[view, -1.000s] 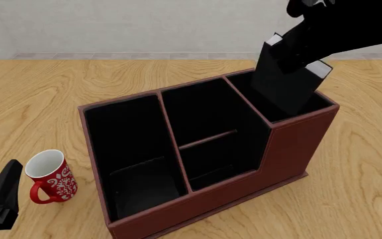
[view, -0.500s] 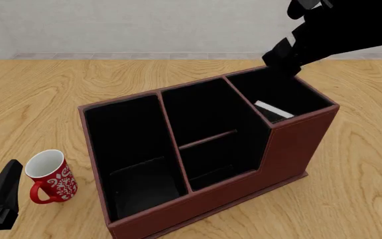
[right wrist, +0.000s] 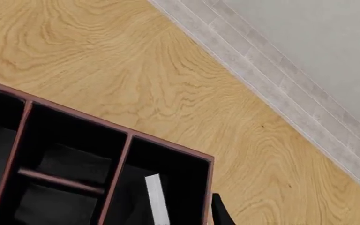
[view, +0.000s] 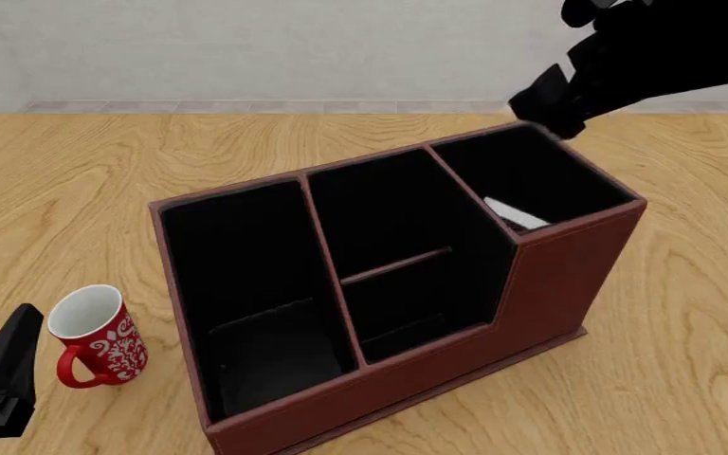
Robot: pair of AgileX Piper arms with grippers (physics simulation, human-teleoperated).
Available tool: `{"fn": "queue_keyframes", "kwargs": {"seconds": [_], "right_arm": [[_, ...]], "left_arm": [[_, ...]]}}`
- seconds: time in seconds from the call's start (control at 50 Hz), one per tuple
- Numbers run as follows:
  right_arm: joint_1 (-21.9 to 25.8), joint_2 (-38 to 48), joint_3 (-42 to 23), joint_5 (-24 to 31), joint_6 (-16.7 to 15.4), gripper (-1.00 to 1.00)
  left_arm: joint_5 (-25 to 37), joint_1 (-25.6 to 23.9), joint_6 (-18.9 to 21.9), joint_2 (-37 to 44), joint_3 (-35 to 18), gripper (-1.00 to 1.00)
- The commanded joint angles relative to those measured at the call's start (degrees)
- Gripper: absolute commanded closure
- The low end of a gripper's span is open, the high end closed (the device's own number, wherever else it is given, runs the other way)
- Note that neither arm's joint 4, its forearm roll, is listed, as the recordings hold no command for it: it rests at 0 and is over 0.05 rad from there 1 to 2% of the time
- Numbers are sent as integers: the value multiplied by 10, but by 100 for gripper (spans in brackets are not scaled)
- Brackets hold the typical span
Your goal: Pick up the book and place it in the right compartment of the caddy.
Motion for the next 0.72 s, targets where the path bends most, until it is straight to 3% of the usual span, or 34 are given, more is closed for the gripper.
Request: {"fn": "queue_keyframes", "kwargs": {"seconds": [0.02,0.72], "right_arm": [[1,-26,4,6,-2,-100],[-9,-160,112,-59,33,-100]], "left_arm": [[0,0,0,0,0,-100],[0,0,0,0,0,-100]]}}
